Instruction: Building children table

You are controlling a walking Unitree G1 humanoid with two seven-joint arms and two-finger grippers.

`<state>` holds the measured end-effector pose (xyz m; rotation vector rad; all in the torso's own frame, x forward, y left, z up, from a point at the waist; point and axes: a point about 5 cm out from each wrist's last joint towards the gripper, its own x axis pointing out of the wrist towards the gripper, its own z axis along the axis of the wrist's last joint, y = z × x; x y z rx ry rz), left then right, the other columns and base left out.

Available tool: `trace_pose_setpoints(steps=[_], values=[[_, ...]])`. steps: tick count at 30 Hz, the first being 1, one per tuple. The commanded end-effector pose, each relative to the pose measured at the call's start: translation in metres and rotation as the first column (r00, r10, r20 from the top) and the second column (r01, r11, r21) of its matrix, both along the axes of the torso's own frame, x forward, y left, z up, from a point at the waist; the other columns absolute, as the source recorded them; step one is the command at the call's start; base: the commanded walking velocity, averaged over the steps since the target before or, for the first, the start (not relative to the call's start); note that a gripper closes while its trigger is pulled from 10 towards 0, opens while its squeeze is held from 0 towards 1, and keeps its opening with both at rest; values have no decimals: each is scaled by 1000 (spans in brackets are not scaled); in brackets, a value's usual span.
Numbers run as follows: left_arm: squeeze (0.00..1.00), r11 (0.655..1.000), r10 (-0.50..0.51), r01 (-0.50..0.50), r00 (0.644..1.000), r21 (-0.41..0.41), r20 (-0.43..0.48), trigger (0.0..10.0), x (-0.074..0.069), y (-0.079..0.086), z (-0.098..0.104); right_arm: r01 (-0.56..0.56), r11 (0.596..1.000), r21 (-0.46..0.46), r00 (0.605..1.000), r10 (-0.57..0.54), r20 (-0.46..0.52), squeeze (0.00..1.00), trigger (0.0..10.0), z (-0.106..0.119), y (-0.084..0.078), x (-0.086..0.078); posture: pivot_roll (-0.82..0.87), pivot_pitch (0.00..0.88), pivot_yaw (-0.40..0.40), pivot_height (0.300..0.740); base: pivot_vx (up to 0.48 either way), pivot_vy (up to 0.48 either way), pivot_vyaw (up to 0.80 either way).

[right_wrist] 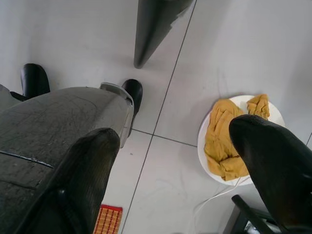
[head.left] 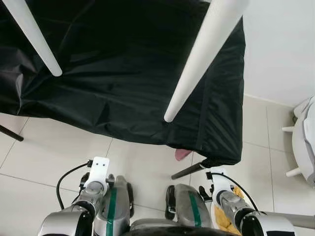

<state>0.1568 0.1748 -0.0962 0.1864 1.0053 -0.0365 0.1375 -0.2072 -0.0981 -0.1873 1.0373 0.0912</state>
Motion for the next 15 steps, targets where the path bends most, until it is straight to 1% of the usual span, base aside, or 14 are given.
trace_pose_setpoints(steps=[1,5,8,10,15], values=[[0,1000,-13,14,998,2,-58,10000,-12,-3,-6,17,1000,-1,999,-17,-36,0,10000,-4,1,-9,97,39,-58,740,0,0,-744],[0,1000,-12,12,998,-3,-57,10000,-12,-4,-6,13,1000,3,999,-13,-42,0,10000,-6,8,-12,96,38,-59,740,0,0,-738],[0,1000,-20,21,998,8,-66,10000,-14,-3,-6,3,1000,9,999,-3,-50,0,10000,-8,18,-14,96,42,-60,740,0,0,-738],[0,1000,-18,19,998,5,-66,10000,-14,-4,-6,1,1000,10,999,-1,-52,0,10000,-8,20,-15,96,42,-60,740,0,0,-738],[0,1000,-20,21,997,7,-71,10000,-14,-4,-7,2,1000,6,999,-2,-53,0,10000,-8,18,-15,96,42,-61,740,0,0,-738]])
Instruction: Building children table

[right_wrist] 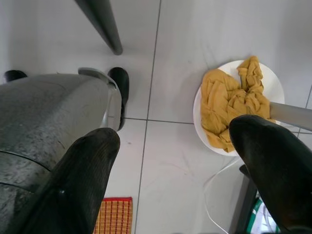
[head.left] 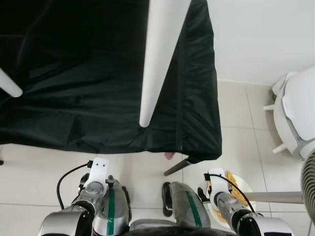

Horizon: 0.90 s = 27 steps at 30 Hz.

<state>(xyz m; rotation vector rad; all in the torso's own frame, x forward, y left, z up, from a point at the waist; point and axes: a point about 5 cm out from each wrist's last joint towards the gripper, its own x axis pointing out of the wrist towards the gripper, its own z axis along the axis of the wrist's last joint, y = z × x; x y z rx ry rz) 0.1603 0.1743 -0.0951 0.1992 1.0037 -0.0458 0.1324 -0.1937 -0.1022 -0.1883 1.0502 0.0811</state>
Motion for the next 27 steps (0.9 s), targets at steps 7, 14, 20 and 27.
trace_pose_setpoints(steps=[7,14,20,27], values=[[0,1000,-21,21,997,3,-78,10000,-20,-4,-9,-2,1000,12,999,2,-33,0,10000,-3,1,-10,90,45,-56,740,0,0,-195],[0,1000,-23,23,997,-6,-77,10000,-24,-3,-9,14,1000,10,999,-13,-29,0,10000,-2,-10,-11,80,51,-41,740,0,0,0],[0,999,-43,43,995,1,-85,10000,-25,-1,-10,27,1000,11,999,-26,-30,0,10000,-2,-15,-14,74,49,-29,740,0,0,0],[0,998,-55,55,995,2,-89,10000,-25,-1,-10,32,999,13,999,-32,-35,0,10000,-2,-16,-17,73,45,-26,740,0,0,0]])
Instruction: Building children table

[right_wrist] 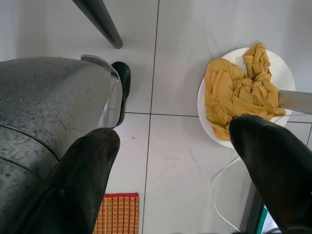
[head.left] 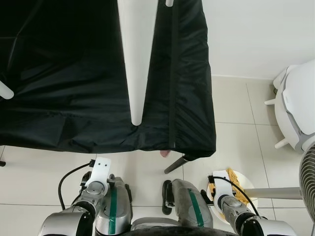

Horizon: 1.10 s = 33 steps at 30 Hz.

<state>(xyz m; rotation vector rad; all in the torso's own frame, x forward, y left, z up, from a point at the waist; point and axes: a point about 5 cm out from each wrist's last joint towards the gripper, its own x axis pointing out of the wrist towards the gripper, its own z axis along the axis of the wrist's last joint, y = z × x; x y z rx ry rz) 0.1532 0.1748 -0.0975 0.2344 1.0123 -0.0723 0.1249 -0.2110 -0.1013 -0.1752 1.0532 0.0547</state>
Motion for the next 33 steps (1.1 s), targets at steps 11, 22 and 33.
trace_pose_setpoints(steps=[11,22,33], values=[[0,1000,-17,17,997,-8,-82,10000,-19,-1,-8,8,1000,19,999,-7,-37,0,10000,-4,2,-11,75,50,-24,740,0,0,0],[0,1000,-11,10,996,-6,-85,10000,-20,0,-8,0,1000,30,1000,0,-30,0,10000,-5,8,-12,79,56,-25,740,0,0,0],[0,1000,-9,9,996,-5,-86,10000,-20,0,-8,2,1000,31,1000,-1,-30,0,10000,-5,9,-14,78,59,-25,740,0,0,0]])
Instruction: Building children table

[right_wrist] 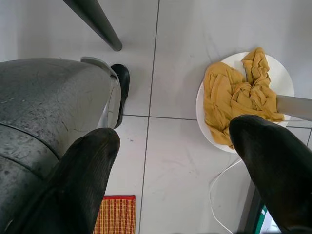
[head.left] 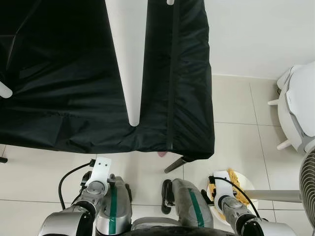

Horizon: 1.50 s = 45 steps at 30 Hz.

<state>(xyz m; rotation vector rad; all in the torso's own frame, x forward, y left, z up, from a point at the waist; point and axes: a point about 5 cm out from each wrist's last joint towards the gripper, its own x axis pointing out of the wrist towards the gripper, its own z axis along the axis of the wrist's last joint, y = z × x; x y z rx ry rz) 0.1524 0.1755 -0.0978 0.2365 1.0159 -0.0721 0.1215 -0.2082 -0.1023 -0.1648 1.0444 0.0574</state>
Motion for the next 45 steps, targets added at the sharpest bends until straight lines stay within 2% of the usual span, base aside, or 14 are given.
trace_pose_setpoints(steps=[1,30,42,45], values=[[0,1000,-7,7,997,-8,-82,10000,-19,0,-8,0,1000,21,999,1,-38,0,10000,-4,6,-10,79,60,-25,740,0,0,0],[0,1000,-1,1,996,0,-90,10000,-20,2,-8,2,1000,23,999,-1,-39,0,10000,-4,6,-11,86,64,-24,740,-209,0,0],[0,1000,2,-2,997,-8,-72,10000,-18,3,-7,8,1000,23,999,-7,-38,0,10000,-4,5,-12,83,73,-24,740,0,0,0],[0,1000,-22,22,998,0,-67,10000,-16,3,-6,3,1000,19,999,-2,-39,0,10000,-4,4,-10,81,76,-26,740,0,0,0]])
